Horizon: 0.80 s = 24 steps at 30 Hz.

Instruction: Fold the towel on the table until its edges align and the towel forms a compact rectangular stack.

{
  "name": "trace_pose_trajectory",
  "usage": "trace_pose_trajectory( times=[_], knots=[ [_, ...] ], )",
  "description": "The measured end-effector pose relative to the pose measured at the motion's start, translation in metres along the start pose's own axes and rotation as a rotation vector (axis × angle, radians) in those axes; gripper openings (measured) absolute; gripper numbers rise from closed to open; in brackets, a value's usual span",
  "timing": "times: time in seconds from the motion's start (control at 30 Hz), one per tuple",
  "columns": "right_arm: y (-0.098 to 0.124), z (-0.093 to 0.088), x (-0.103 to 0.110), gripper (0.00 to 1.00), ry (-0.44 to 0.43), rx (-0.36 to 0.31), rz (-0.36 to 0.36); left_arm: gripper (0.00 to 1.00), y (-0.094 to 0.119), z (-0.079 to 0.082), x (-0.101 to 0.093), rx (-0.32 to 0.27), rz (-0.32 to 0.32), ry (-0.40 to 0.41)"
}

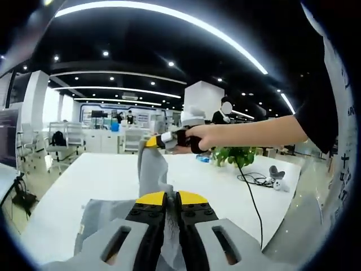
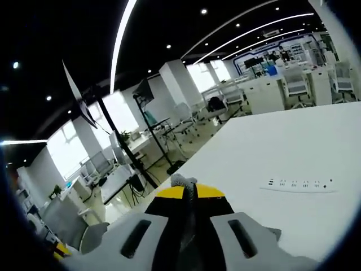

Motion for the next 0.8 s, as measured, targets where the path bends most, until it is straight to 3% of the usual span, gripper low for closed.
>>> trace_pose_trajectory(
  times=[0.37, 0.8],
  knots=[
    [-0.023, -0.018, 0.008, 0.03, -0.027, 0.034, 0.008, 0.07, 0.011, -0.019, 0.027, 0.036, 0.085, 0.041],
    [-0.047, -0.021, 0.021, 0.03, -0.041, 0.037, 0.033, 0.07, 0.023, -0.022, 0.047, 0.011, 0.174, 0.083]
  ],
)
Point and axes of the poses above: the point that each gripper's makers call its tool centre point, and the gripper's own axes: y roughly backward along the fingers, x roughly to its left, z roughly out of its top, the point moved 8 cm from there along y, roughly backward along the fingers, and after that the axes turned 6 degrees about y, right-handed, at the moved point
